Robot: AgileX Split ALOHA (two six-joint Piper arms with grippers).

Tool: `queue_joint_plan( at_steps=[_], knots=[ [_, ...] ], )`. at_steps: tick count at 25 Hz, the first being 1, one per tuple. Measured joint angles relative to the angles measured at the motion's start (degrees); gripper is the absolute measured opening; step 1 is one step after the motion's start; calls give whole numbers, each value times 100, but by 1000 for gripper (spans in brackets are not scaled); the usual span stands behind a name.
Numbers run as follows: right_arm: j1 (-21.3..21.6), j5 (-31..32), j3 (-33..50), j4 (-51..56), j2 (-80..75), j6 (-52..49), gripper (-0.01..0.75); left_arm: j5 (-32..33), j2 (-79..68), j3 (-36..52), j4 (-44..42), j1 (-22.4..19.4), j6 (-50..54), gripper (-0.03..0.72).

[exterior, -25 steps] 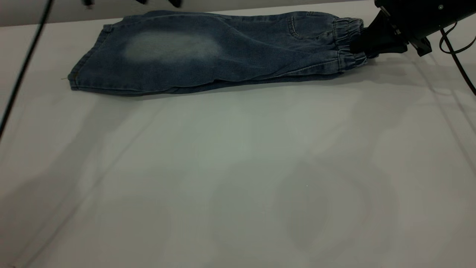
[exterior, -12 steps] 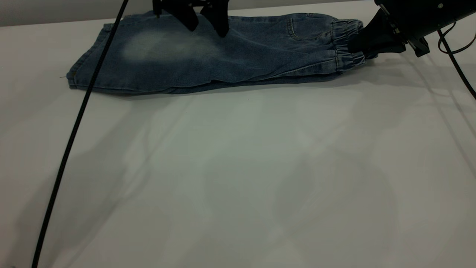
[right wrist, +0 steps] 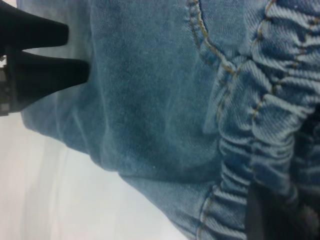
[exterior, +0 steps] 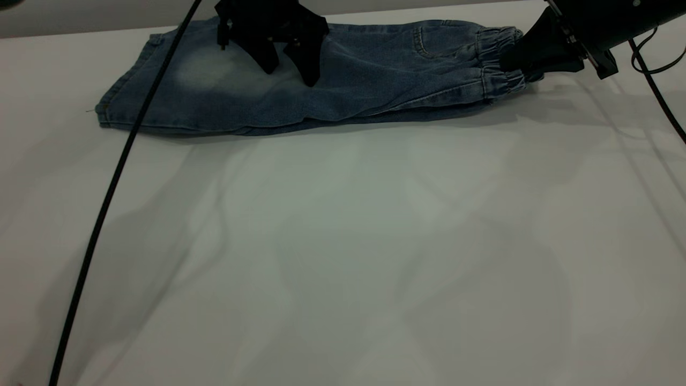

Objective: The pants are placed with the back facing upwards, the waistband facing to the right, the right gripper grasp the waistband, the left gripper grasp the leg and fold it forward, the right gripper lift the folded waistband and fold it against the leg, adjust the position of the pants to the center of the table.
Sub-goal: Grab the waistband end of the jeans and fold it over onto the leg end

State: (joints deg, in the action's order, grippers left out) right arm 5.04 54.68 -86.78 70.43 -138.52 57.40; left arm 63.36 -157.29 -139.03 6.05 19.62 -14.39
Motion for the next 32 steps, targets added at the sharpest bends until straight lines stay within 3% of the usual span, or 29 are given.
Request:
queue_joint_plan(
  at_steps=[7, 12, 24, 32],
  knots=[
    [-6, 514, -88, 279, 39, -83, 18, -39, -65, 0, 0, 0, 10, 589],
    [-311, 1045, -642, 243, 56, -517, 14, -45, -65, 0, 0, 0, 10, 589],
    [-1528, 1188, -2204, -168, 56, -1654, 14, -21, -71, 0, 7, 58, 10, 589],
    [-1534, 1137, -2284, -614, 56, -1950, 14, 168, 206, -8, -11, 58, -32, 589]
  ],
)
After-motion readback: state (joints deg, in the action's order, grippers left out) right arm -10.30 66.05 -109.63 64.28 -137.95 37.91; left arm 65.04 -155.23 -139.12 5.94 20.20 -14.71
